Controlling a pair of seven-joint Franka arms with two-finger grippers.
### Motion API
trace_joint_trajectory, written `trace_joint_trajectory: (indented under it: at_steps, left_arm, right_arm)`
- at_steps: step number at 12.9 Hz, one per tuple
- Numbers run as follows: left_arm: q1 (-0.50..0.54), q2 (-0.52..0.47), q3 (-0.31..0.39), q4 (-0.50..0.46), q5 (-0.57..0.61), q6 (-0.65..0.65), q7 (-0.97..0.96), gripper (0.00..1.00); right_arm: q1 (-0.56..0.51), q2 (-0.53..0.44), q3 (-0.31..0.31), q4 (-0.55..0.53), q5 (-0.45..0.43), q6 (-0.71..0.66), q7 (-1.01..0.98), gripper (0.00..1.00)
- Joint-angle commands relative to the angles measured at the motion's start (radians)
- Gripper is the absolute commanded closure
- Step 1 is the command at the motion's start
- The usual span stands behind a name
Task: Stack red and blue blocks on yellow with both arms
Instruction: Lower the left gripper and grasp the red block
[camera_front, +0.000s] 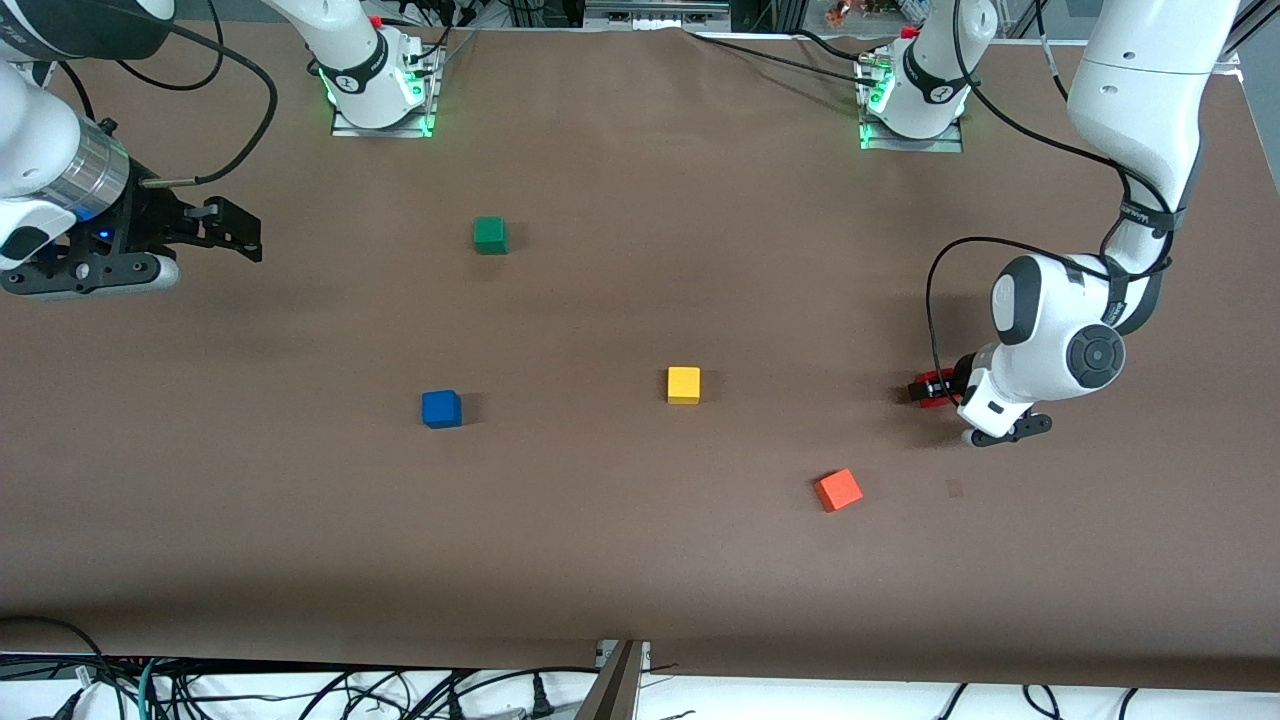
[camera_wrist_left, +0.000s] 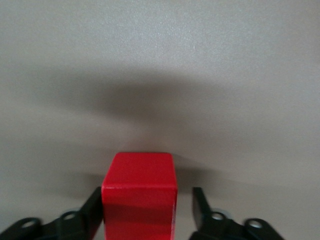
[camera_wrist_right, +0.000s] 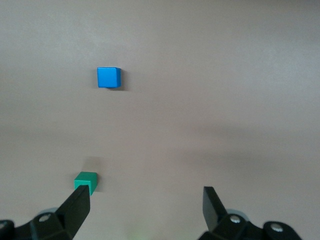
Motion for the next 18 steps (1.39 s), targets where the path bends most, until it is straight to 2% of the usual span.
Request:
trace_joint_trajectory:
  at_steps: [1,5,8,10,13,18]
  left_arm:
    - [-0.022,-0.055,0.004,-0.033,-0.017,0.002,-0.003,1.00]
    - [-0.068,-0.081,0.004,0.014,-0.016,-0.012,-0.035,1.00]
    - [-0.152,-0.070,0.005,0.211,-0.016,-0.172,-0.102,1.00]
    - [-0.243,-0.034,0.005,0.352,-0.010,-0.255,-0.231,1.00]
    - [-0.367,0.046,0.010,0.492,-0.007,-0.274,-0.294,1.00]
    - [-0.514,0.172,0.015,0.592,0.039,-0.273,-0.299,1.00]
  right_arm:
    - [-0.006,0.007,0.002,0.021,-0.001,-0.003,-0.008,0.00]
    - [-0.006,0.009,0.002,0.021,0.000,-0.004,-0.008,0.00]
    - [-0.006,0.009,0.001,0.021,-0.001,-0.003,-0.008,0.00]
    - [-0.006,0.009,0.001,0.021,-0.001,-0.003,-0.008,0.00]
    - [-0.006,0.009,0.002,0.021,0.000,-0.001,-0.008,0.00]
    - [-0.004,0.009,0.002,0.021,0.000,-0.003,-0.008,0.00]
